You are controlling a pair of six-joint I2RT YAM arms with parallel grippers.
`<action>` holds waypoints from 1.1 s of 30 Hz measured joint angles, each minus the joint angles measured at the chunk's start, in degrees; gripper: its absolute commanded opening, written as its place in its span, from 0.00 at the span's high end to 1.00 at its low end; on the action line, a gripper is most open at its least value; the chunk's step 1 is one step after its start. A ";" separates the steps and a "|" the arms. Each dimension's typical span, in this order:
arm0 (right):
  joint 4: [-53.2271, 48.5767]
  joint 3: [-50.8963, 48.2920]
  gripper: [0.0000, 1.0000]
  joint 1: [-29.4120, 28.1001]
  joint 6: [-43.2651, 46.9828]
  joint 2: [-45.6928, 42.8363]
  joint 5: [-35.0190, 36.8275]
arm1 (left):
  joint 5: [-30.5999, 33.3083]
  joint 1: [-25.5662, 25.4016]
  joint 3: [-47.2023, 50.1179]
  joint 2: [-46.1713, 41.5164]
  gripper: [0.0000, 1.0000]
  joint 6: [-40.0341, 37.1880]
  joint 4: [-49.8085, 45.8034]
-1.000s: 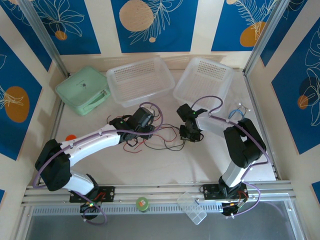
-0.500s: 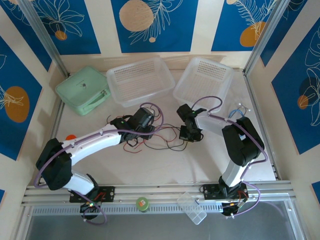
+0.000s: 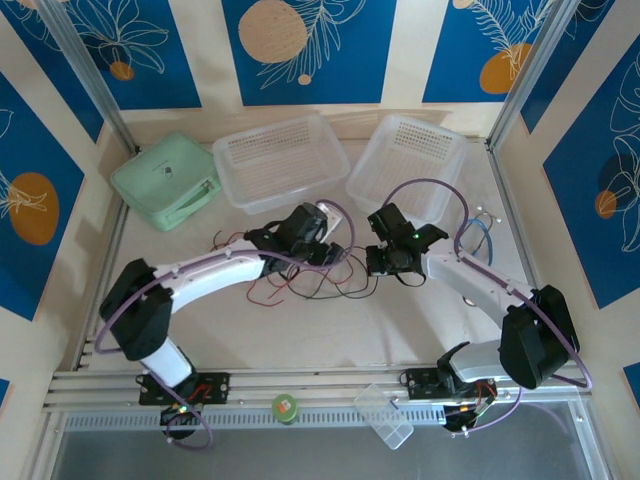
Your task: Untangle the cables
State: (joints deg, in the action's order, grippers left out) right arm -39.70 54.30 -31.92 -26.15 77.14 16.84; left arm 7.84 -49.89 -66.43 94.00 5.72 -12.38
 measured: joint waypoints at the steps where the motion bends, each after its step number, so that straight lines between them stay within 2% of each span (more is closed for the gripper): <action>1: -0.13 -0.02 1.00 -0.02 0.52 0.00 -0.28 | -0.39 -0.17 -0.02 0.96 0.30 -1.44 0.96; 6: -0.20 -0.02 1.00 -0.11 2.29 0.00 -1.86 | -1.42 -1.27 -0.07 6.40 0.32 -7.76 4.76; 11: -0.22 0.00 1.00 -0.11 3.08 -0.02 -3.37 | -1.18 -2.40 -0.76 10.54 0.33 -10.45 6.69; 18: -1.16 0.02 1.00 -0.11 3.98 -0.96 -5.33 | 4.92 -3.65 -2.47 14.34 0.52 -11.41 8.74; 29: -7.98 3.52 1.00 -0.68 6.69 -3.48 -2.73 | 13.68 -3.65 0.85 11.89 0.57 -12.61 10.29; 33: -9.81 5.03 1.00 -1.11 7.58 -3.52 -1.25 | 15.67 -3.65 2.49 10.01 0.64 -13.25 10.69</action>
State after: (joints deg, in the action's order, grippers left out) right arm -49.52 59.33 -33.04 -18.57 73.63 15.59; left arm 23.51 -53.54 -63.94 104.01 -7.53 -1.69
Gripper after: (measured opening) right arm 0.048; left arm 0.399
